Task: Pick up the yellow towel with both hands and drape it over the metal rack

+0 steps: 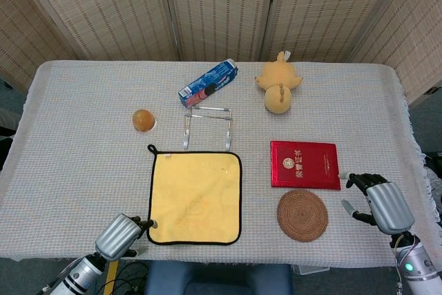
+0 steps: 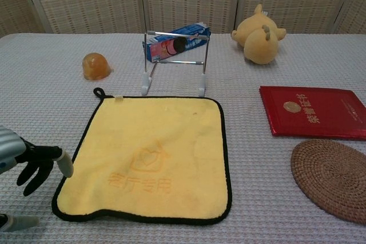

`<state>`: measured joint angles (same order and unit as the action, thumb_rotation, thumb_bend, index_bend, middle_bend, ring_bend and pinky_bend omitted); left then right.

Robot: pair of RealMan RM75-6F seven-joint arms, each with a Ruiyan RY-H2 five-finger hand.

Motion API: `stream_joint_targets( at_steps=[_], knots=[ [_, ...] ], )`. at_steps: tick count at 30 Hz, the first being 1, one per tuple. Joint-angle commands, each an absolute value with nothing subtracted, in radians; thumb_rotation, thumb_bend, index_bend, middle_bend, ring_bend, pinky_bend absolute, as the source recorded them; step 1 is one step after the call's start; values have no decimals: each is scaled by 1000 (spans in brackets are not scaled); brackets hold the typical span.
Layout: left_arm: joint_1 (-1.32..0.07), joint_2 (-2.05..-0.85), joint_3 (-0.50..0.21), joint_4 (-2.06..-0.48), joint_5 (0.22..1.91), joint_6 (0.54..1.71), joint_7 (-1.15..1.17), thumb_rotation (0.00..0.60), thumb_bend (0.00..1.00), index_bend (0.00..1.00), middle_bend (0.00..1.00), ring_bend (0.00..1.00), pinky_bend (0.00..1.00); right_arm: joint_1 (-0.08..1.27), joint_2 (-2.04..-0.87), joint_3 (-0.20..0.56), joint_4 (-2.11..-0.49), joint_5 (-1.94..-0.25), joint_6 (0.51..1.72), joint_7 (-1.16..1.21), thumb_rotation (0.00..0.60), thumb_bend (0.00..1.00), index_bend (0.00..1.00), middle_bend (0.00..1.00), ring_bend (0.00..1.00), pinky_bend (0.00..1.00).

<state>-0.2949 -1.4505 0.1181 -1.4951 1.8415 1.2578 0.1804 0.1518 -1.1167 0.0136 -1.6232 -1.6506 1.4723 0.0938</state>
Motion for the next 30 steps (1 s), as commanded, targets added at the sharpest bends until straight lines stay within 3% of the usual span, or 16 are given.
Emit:
stream_joint_targets(
  at_steps=[1, 30],
  knots=[
    [-301, -1470, 114, -1483, 1828, 1247, 196, 600, 48, 407, 704, 662, 898, 151, -1115, 14, -1625, -1651, 1474, 92, 600, 293, 304, 467, 437, 402],
    [-323, -1587, 100, -1430, 1753, 1230, 237, 600, 47, 435, 732, 683, 909, 144, -1115, 9, -1612, -1642, 1475, 103, 600, 292, 304, 467, 443, 402]
  ],
)
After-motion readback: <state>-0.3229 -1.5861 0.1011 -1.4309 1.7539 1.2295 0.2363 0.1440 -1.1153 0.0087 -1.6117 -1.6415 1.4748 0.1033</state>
